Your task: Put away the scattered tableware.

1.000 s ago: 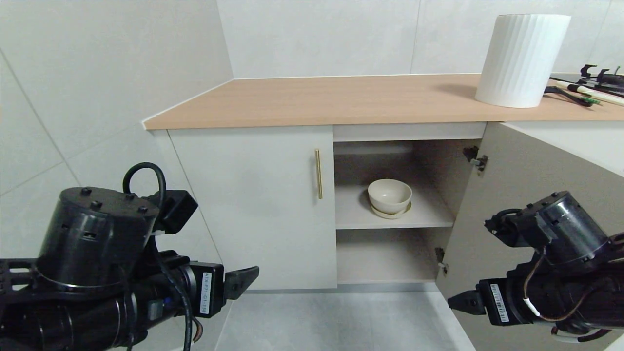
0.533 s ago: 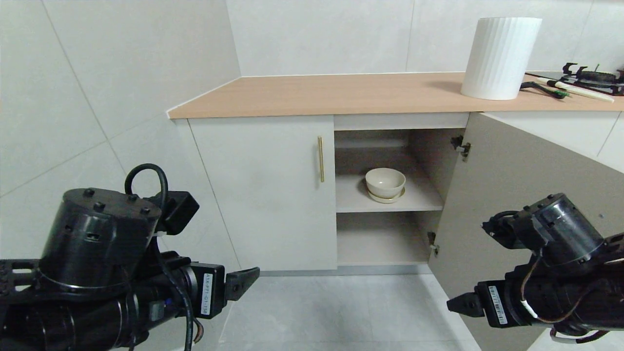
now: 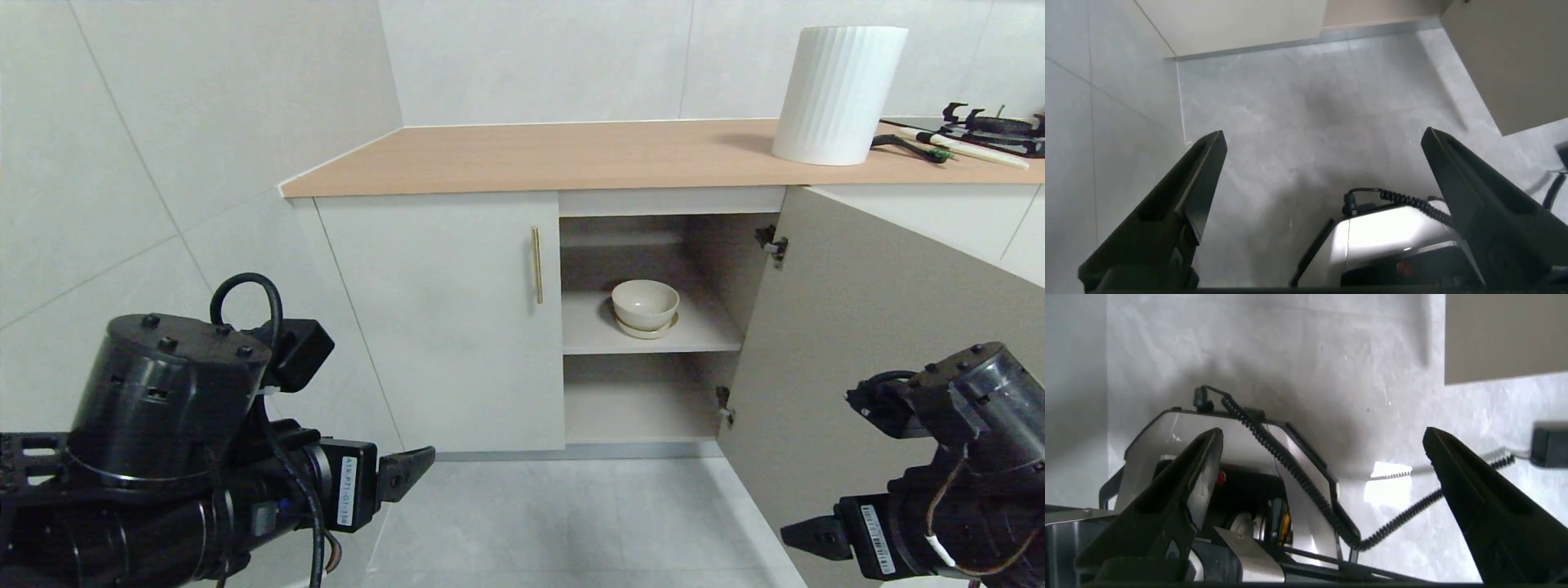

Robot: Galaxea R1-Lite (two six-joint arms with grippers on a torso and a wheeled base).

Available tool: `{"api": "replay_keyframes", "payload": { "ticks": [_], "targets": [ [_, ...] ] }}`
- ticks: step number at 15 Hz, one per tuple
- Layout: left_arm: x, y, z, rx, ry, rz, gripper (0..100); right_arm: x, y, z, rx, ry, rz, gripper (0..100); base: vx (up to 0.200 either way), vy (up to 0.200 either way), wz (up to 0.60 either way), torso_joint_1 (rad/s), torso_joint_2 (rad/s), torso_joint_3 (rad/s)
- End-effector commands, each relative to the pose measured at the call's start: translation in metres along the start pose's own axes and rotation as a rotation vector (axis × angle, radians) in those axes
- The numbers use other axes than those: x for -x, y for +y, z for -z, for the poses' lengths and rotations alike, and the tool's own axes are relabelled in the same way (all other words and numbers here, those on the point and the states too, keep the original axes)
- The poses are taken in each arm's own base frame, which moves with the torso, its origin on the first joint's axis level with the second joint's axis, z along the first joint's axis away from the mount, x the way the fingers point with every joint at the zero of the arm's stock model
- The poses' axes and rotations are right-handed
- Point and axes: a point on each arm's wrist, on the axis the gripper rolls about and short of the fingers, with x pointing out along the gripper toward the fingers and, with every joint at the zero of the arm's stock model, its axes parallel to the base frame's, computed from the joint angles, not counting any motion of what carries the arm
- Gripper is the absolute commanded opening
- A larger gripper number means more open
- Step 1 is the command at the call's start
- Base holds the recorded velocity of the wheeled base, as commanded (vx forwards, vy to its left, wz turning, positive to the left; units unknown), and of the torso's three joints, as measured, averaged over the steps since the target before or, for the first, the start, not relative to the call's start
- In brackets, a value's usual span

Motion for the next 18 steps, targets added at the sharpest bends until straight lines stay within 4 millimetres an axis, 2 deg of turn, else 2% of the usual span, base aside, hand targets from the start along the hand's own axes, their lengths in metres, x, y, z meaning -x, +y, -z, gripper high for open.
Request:
{"api": "replay_keyframes", "payload": {
  "ticks": [1, 13, 15, 17, 18],
  "targets": [
    [-0.005, -0.001, 0.002, -0.006, 0.019, -0.008, 100, 0.004, -0.004, 0.002, -0.011, -0.014, 0.001, 100, 0.000, -0.200, 0.00, -0.002, 0.00, 0.002],
    [-0.009, -0.002, 0.003, -0.007, 0.030, -0.014, 100, 0.007, -0.030, 0.008, -0.100, 0.059, 0.080, 100, 0.000, -0.200, 0.00, 0.005, 0.00, 0.001],
    [-0.009, -0.002, 0.003, -0.007, 0.030, -0.014, 100, 0.012, -0.045, 0.008, -0.161, 0.093, 0.151, 100, 0.000, -0.200, 0.00, 0.002, 0.00, 0.005],
    [-0.008, -0.002, 0.003, -0.005, 0.028, -0.011, 100, 0.015, -0.059, 0.005, -0.226, 0.068, 0.197, 100, 0.000, 0.000, 0.00, 0.000, 0.00, 0.000],
    [-0.008, -0.002, 0.002, -0.003, 0.025, -0.010, 100, 0.018, -0.071, -0.004, -0.266, 0.038, 0.233, 100, 0.000, 0.000, 0.00, 0.000, 0.00, 0.000]
  ]
}}
